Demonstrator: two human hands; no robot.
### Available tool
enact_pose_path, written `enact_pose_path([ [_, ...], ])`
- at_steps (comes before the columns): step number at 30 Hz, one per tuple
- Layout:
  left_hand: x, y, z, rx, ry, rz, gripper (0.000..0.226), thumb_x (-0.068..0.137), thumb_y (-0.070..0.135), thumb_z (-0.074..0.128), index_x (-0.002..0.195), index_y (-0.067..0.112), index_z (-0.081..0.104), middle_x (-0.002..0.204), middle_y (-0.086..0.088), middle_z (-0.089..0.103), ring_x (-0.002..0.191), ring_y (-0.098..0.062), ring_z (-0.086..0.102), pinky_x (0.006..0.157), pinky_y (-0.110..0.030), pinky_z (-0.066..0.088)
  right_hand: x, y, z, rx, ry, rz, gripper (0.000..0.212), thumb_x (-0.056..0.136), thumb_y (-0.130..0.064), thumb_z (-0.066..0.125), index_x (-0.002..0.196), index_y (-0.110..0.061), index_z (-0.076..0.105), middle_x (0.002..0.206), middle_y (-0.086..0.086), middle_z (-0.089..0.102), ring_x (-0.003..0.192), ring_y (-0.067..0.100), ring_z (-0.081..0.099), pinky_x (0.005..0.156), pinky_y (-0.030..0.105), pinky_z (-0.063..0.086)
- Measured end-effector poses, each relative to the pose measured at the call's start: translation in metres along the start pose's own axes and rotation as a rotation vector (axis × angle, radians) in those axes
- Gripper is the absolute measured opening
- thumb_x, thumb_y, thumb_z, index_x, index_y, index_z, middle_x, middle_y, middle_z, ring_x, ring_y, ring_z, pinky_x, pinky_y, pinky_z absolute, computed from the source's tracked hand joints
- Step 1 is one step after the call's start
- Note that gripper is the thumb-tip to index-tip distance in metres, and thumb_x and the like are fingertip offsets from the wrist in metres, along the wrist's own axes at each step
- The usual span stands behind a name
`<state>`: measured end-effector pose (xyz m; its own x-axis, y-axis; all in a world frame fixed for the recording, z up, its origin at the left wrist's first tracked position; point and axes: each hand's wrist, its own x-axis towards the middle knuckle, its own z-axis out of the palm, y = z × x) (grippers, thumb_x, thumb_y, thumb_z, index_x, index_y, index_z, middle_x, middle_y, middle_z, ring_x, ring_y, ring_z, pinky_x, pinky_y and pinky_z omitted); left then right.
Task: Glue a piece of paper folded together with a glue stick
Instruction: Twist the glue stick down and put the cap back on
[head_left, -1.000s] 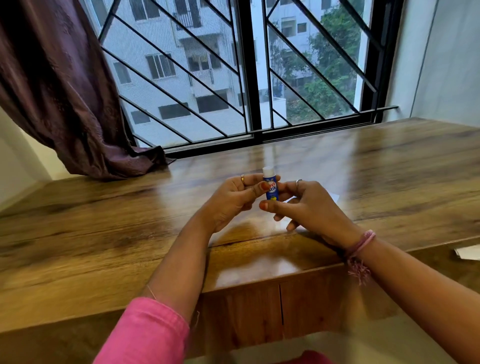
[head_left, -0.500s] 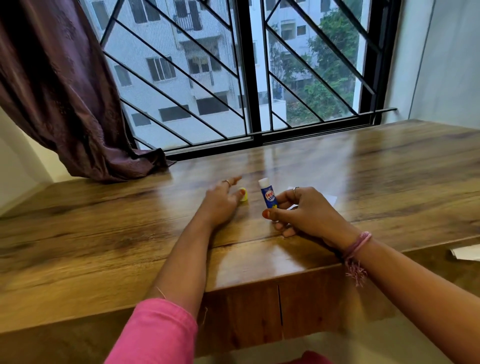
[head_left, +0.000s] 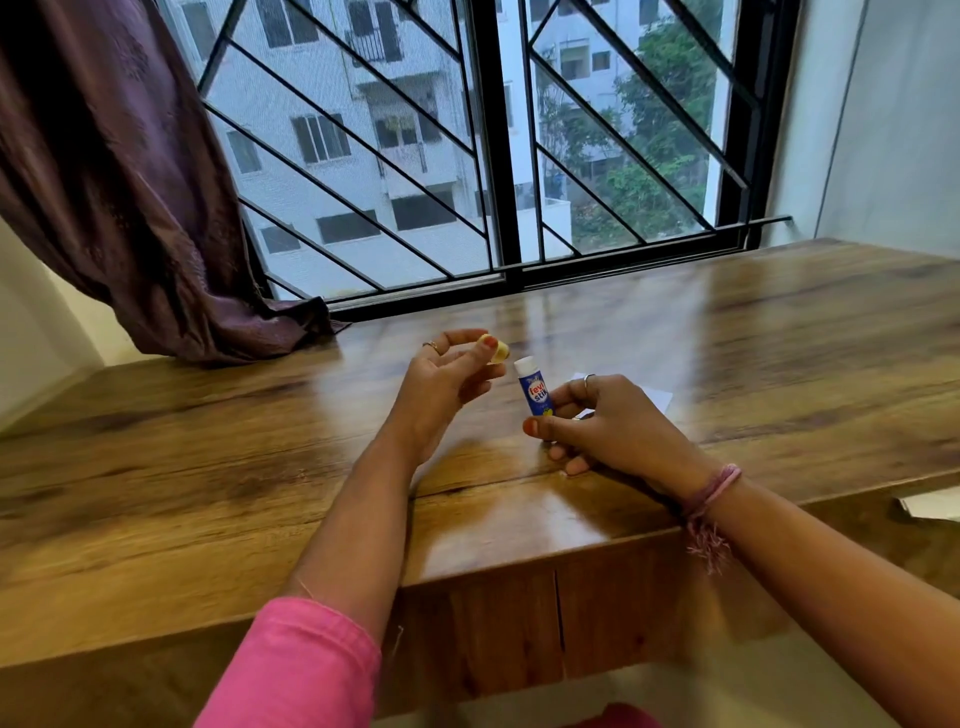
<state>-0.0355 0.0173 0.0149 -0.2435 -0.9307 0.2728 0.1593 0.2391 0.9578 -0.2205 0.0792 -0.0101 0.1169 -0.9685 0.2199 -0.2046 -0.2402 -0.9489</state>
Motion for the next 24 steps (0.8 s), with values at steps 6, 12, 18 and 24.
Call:
enact_pose_path([
  [6,-0.003,0.001,0.004,-0.059,-0.124,-0.006,0.028,0.078,0.026,0.069,0.101,0.013,0.060,0.090,-0.002,0.075,0.083,-0.013,0.070,0.070,-0.022,0.055,-0.003,-0.004,0.001,-0.024,0.011,-0.040,0.025,0.072,-0.025,0.081,0.092,-0.017,0.067,0.062,-0.014,0.069,0.062,0.013,0.070,0.049,0.025,0.056],
  [12,-0.005,0.002,0.005,-0.028,-0.164,0.028,0.028,0.076,0.026,0.072,0.098,0.014,0.061,0.085,-0.002,0.073,0.084,-0.015,0.069,0.073,-0.026,0.056,-0.004,-0.006,0.001,-0.064,0.040,-0.074,0.026,0.070,-0.029,0.082,0.090,-0.019,0.069,0.063,-0.005,0.070,0.060,0.015,0.070,0.050,0.025,0.056],
  [18,-0.008,0.002,0.010,-0.023,-0.238,-0.011,0.039,0.073,0.022,0.074,0.107,0.013,0.059,0.087,-0.005,0.074,0.089,-0.022,0.071,0.073,-0.028,0.057,-0.009,-0.011,0.002,-0.078,0.084,-0.138,0.018,0.070,-0.030,0.082,0.082,-0.023,0.070,0.056,-0.005,0.069,0.048,0.007,0.065,0.043,0.016,0.049],
  [24,-0.008,0.003,0.006,-0.046,-0.238,0.002,0.038,0.074,0.018,0.073,0.110,0.014,0.060,0.090,-0.006,0.074,0.090,-0.022,0.070,0.073,-0.027,0.057,-0.006,-0.011,0.001,-0.391,0.125,-0.182,0.069,0.059,-0.047,0.083,0.118,-0.020,0.060,0.093,-0.008,0.066,0.067,0.004,0.064,0.062,0.013,0.049],
])
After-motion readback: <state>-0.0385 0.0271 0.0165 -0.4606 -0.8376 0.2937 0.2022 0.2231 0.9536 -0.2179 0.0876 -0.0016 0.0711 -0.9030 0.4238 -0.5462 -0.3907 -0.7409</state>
